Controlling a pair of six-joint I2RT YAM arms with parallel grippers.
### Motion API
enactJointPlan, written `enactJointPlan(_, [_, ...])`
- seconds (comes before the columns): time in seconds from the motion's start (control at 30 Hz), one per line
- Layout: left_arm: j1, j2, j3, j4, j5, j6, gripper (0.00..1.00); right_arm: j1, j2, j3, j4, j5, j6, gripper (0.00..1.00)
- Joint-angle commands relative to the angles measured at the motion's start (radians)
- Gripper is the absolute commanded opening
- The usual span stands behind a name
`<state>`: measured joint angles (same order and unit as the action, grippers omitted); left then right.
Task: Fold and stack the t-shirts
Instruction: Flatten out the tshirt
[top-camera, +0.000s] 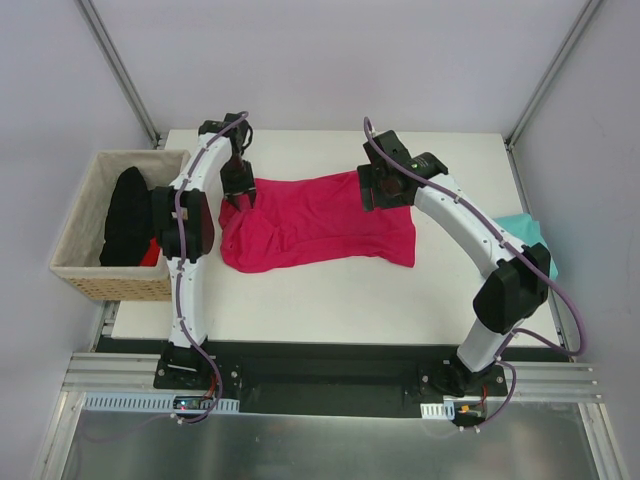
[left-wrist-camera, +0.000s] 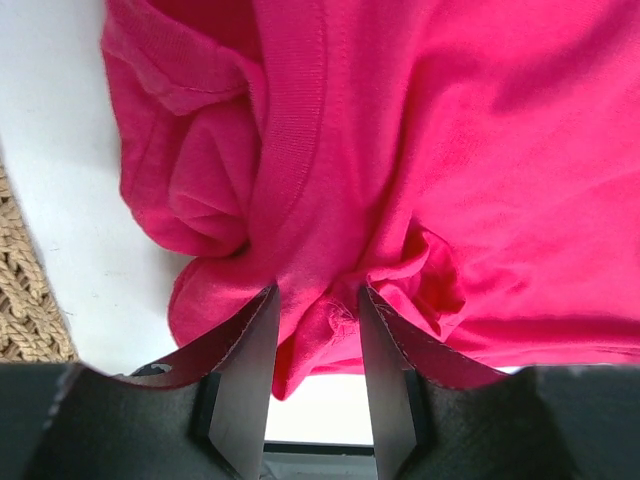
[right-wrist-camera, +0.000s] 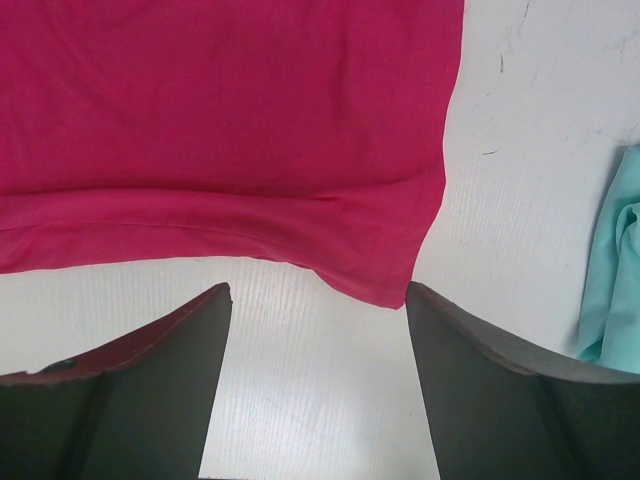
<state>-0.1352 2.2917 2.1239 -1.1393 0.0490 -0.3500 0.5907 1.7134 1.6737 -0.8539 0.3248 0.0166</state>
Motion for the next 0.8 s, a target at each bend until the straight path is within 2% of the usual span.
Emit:
enactJointPlan(0.0, [-0.02, -0.003, 0.034, -0.034, 0.018, -0.003, 0.37, -0.002, -0.011, 0.038, -0.025, 0.01, -0.01, 0.74])
enactJointPlan(0.3, [-0.063, 0.008, 0.047, -0.04, 0.029, -0.02, 0.36, -0.011, -0.044, 0.003, -0.025, 0.017, -0.04, 0.74])
enactJointPlan(0.4, [-0.072, 0.008, 0.045, -0.043, 0.029, -0.02, 0.27, -0.012, -0.057, -0.009, -0.02, 0.016, -0.04, 0.74])
enactJointPlan(0.43, [-0.073, 0.008, 0.044, -0.048, 0.029, -0.02, 0.11, -0.014, -0.064, -0.018, -0.019, 0.014, -0.04, 0.74])
enactJointPlan(0.47, [-0.075, 0.006, 0.041, -0.051, 0.031, -0.02, 0.03, -0.014, -0.067, -0.025, -0.016, 0.014, -0.04, 0.74])
enactJointPlan(0.5, [-0.076, 0.003, 0.035, -0.051, 0.032, -0.023, 0.0, -0.014, -0.07, -0.029, -0.014, 0.013, -0.04, 0.74])
enactJointPlan(0.77, [-0.093, -0.05, -0.031, -0.051, 0.009, -0.037, 0.0, -0.014, -0.119, -0.094, 0.003, 0.011, -0.033, 0.73])
